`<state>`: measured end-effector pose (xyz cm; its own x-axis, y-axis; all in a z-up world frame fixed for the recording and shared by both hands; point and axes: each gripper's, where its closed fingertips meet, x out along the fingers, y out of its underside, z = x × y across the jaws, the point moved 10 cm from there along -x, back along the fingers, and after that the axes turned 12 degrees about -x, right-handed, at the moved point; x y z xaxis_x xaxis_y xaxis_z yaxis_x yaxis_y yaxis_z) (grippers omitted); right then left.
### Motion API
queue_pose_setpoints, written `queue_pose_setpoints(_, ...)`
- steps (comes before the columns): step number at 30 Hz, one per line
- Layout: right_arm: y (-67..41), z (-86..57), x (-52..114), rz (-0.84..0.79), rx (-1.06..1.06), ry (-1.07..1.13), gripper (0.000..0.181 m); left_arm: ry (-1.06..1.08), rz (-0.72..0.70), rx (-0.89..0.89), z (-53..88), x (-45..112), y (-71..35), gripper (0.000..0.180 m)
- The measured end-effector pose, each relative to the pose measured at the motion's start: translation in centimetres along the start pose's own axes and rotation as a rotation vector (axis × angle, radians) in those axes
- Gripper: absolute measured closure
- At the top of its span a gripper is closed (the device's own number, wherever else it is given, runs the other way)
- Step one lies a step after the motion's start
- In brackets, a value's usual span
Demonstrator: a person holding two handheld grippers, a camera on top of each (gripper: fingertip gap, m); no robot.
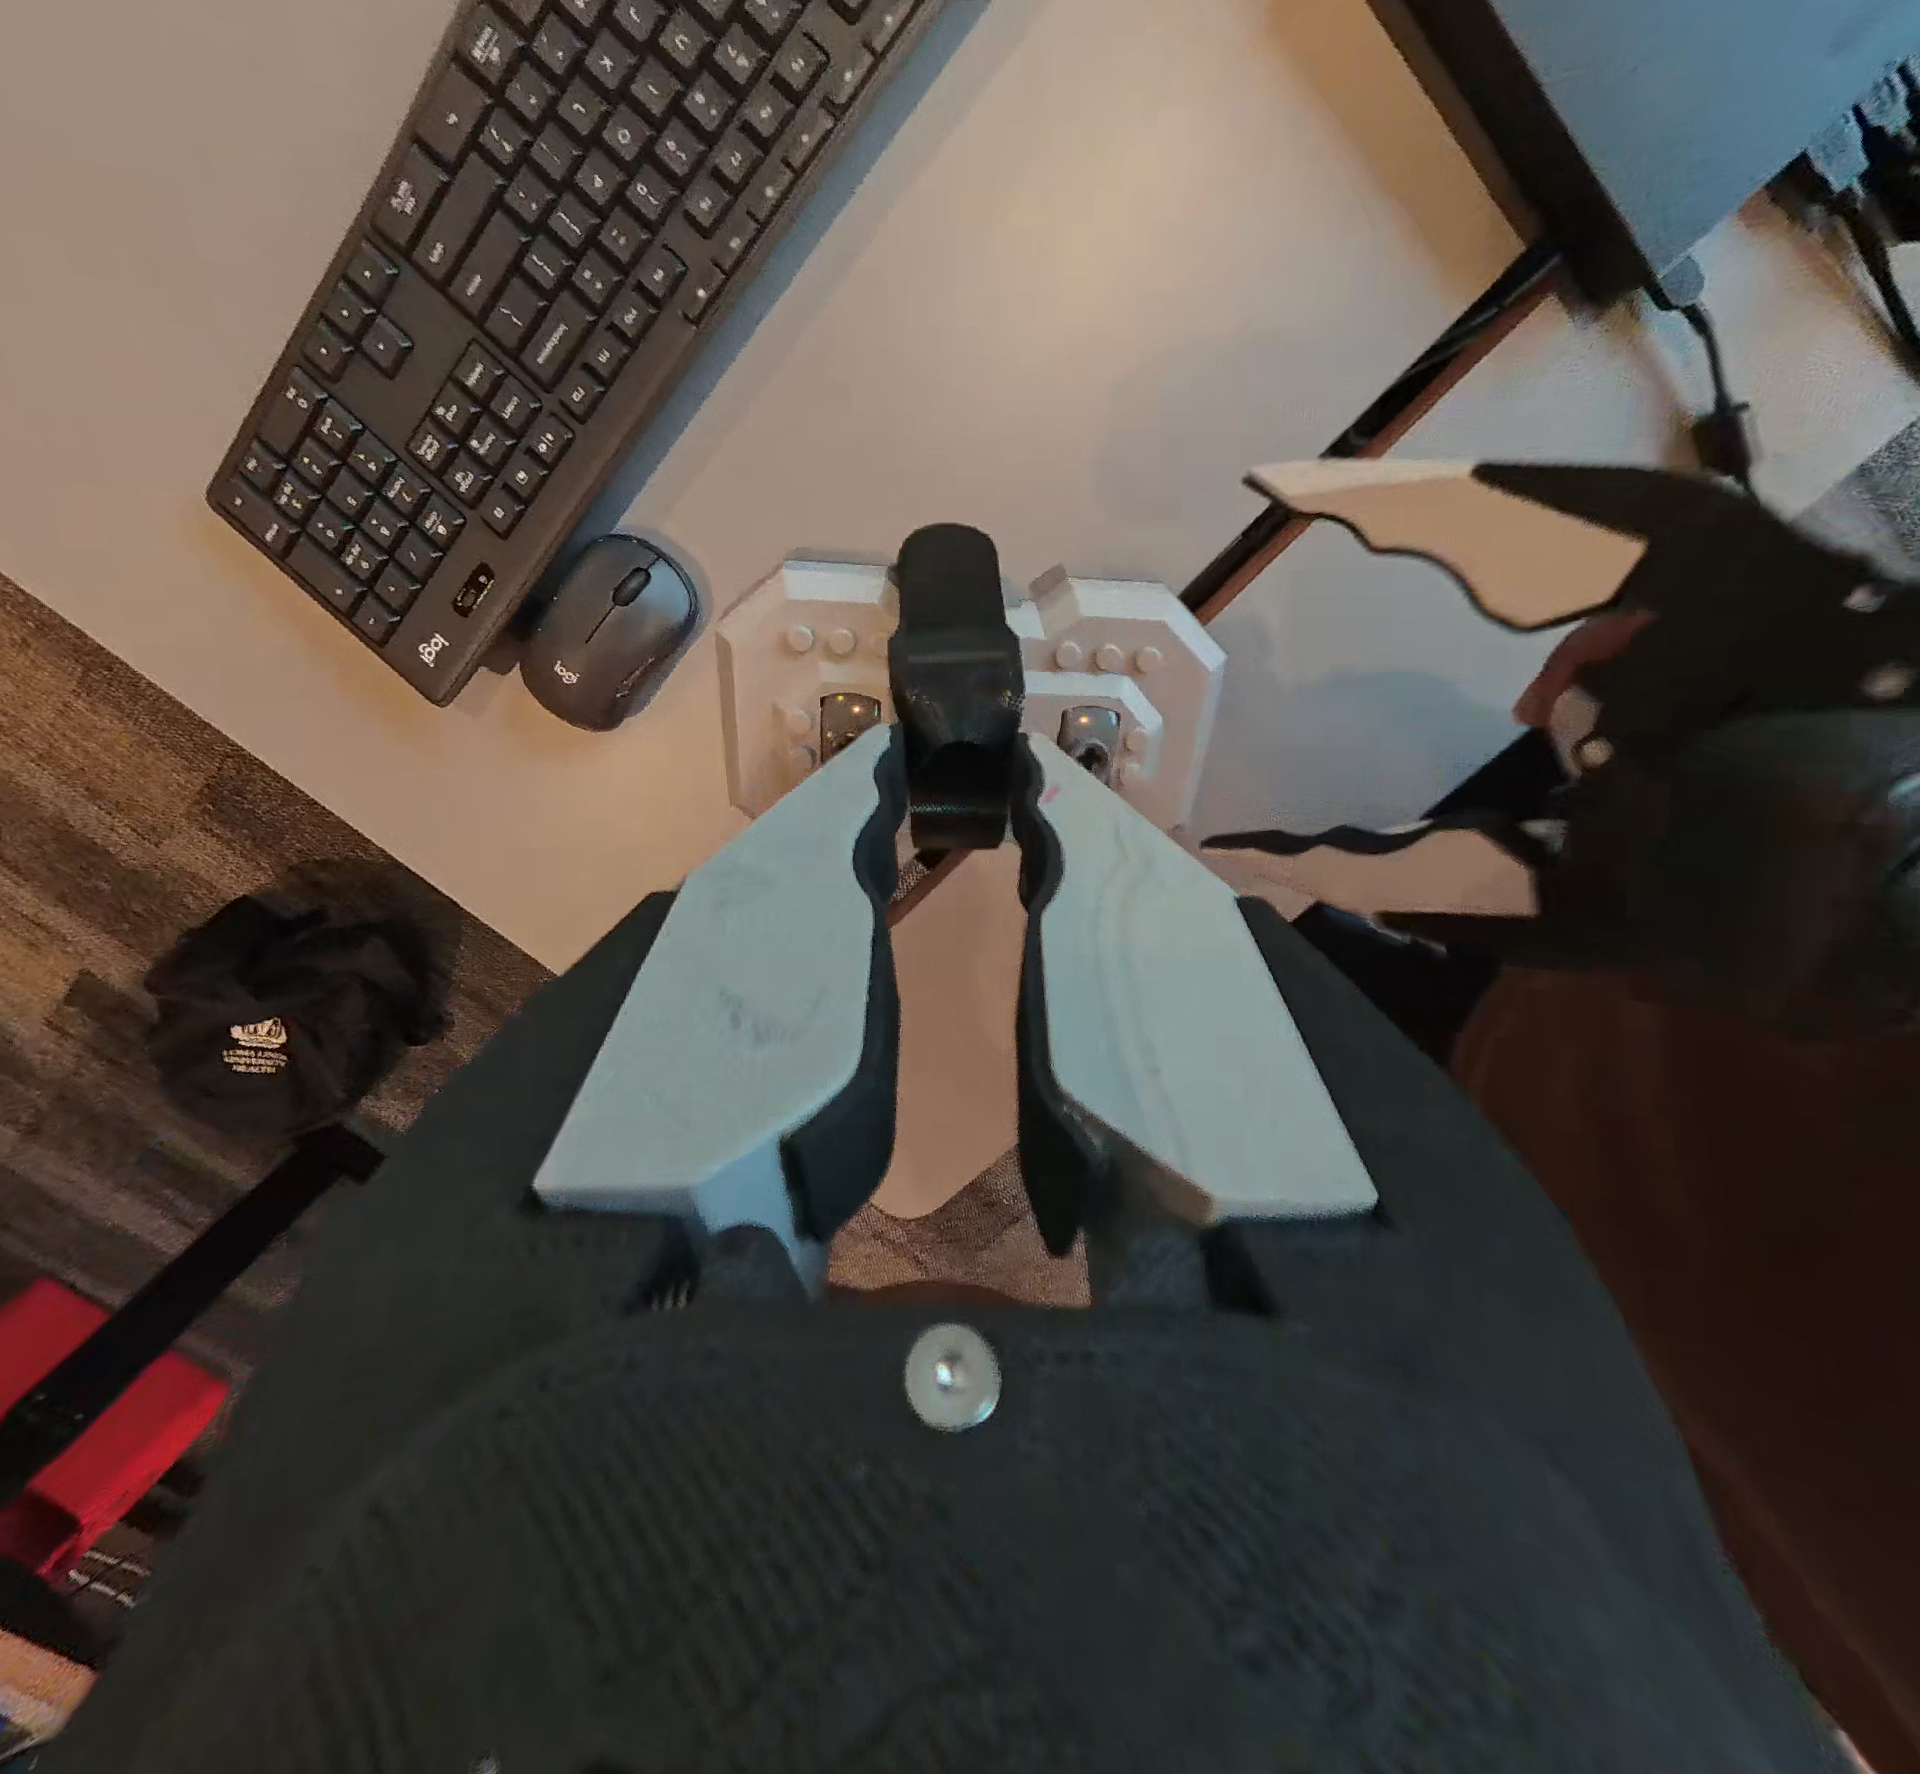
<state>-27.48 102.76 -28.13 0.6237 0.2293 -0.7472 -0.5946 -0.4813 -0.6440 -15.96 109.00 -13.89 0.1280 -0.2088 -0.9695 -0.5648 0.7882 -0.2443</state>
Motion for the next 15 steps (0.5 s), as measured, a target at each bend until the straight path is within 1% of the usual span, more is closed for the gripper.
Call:
queue_pose_setpoints(2,-0.2,1.1,1.0,0.023,-0.015,0.048,0.065,-0.002,-0.001,-0.014,0.2,-0.2,-0.3,0.162)
queue_pose_setpoints(6,-1.6,2.8,2.2,0.011,-0.045,0.156,0.066,-0.014,0.022,-0.037,0.7,-0.5,-0.7,0.162)
queue_pose_setpoints(8,-2.4,3.3,2.7,0.015,-0.053,0.203,0.073,-0.026,0.03,-0.046,0.9,-0.7,-0.8,0.162)
queue_pose_setpoints(10,-3.1,3.4,3.0,0.024,-0.063,0.233,0.073,-0.034,0.029,-0.054,0.9,-0.9,-0.9,0.162)
queue_pose_setpoints(15,-4.2,1.6,2.9,0.074,-0.153,0.411,0.073,-0.046,0.022,-0.065,1.2,-1.2,-1.0,0.162)
